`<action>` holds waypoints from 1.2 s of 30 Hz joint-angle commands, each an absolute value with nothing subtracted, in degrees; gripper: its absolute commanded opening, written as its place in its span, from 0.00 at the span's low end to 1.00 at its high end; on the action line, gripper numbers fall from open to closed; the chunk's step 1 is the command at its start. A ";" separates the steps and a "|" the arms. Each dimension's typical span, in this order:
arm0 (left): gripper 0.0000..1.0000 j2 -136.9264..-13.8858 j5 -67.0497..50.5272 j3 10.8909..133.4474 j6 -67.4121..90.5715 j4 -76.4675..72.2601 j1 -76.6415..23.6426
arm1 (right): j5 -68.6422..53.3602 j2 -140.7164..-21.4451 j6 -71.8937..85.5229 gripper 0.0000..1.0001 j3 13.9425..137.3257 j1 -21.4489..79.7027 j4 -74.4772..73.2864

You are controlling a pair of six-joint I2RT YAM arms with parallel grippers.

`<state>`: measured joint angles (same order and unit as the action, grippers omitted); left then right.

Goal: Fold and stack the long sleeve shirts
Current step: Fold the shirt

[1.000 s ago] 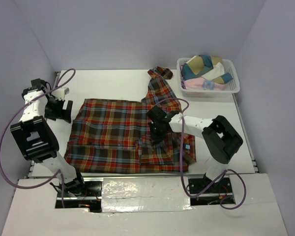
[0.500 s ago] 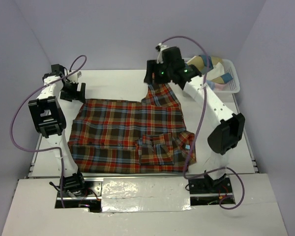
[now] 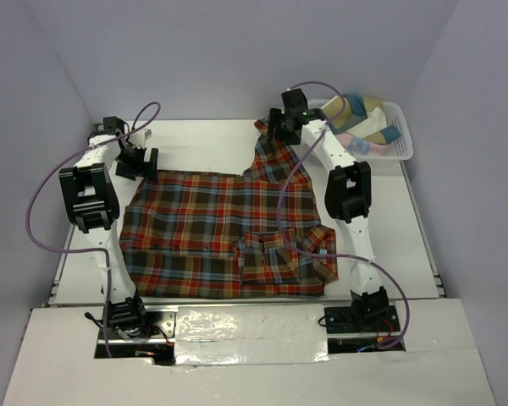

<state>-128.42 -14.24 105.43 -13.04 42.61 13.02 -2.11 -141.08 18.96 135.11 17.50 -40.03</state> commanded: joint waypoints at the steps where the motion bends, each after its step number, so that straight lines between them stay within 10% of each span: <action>1: 0.99 -129.73 -14.15 104.51 -11.86 41.13 12.92 | 2.80 -140.70 22.49 0.73 138.33 18.37 -33.48; 7: 0.91 -129.81 -13.18 101.25 -11.87 38.50 12.04 | 5.10 -145.54 24.43 0.73 139.04 19.95 -33.22; 13: 0.63 -129.55 -17.56 100.20 -10.90 34.29 11.60 | 4.31 -149.14 25.93 0.66 139.92 21.88 -32.61; 19: 0.32 -129.64 -24.25 99.06 -10.90 33.14 11.42 | 3.16 -146.96 25.23 0.24 137.29 21.97 -30.15; 22: 0.00 -128.76 -25.49 97.56 -11.07 32.17 11.42 | 2.38 -145.81 23.56 0.00 135.70 21.89 -29.62; 36: 0.00 -102.85 -29.52 82.12 -35.39 26.03 12.13 | 1.93 -113.79 15.56 0.00 108.14 27.24 -18.73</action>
<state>-112.25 -25.30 85.19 -24.34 28.38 11.86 1.39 -127.52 18.44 113.32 23.97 -26.65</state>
